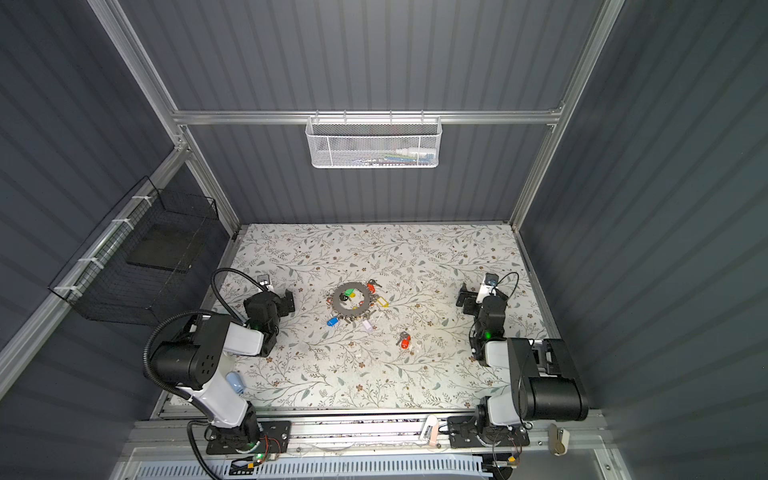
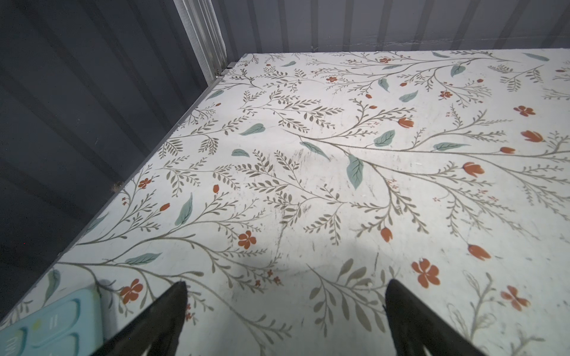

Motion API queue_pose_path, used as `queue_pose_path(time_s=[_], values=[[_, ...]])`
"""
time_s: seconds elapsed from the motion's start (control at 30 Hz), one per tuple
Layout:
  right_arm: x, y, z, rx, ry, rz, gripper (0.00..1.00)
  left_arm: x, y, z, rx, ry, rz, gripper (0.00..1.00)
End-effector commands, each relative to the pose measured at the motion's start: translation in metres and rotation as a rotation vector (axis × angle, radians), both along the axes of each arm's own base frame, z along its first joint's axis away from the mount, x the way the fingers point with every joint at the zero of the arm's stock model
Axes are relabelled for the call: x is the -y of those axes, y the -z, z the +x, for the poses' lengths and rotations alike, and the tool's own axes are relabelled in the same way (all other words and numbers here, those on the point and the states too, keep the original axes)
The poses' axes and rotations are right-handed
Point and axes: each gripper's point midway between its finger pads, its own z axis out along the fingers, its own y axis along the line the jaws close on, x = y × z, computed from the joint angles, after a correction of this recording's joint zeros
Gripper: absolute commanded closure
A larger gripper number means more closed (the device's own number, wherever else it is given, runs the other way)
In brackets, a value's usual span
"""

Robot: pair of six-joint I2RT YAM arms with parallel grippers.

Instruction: Put the keys on the keyring

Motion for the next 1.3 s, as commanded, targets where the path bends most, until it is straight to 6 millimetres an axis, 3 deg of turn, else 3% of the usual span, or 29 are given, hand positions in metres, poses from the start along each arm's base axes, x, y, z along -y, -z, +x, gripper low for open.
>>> queue_pose_path(time_s=[0.0, 1.1, 1.17, 1.27], values=[[-0.001, -0.011, 0.007, 0.037, 0.002, -0.016, 0.01, -0.006, -0.008, 0.006, 0.03, -0.022, 0.018, 0.0], [0.003, -0.011, 0.007, 0.034, 0.008, 0.001, 0.01, -0.006, -0.007, 0.007, 0.024, -0.022, 0.007, 0.0], [0.009, -0.026, -0.005, 0.073, 0.097, -0.041, 0.01, -0.009, -0.013, 0.006, 0.025, -0.042, 0.01, 0.0], [-0.006, -0.051, -0.011, 0.053, 0.091, -0.105, 0.01, -0.017, -0.034, 0.005, -0.011, -0.141, 0.07, 0.0]])
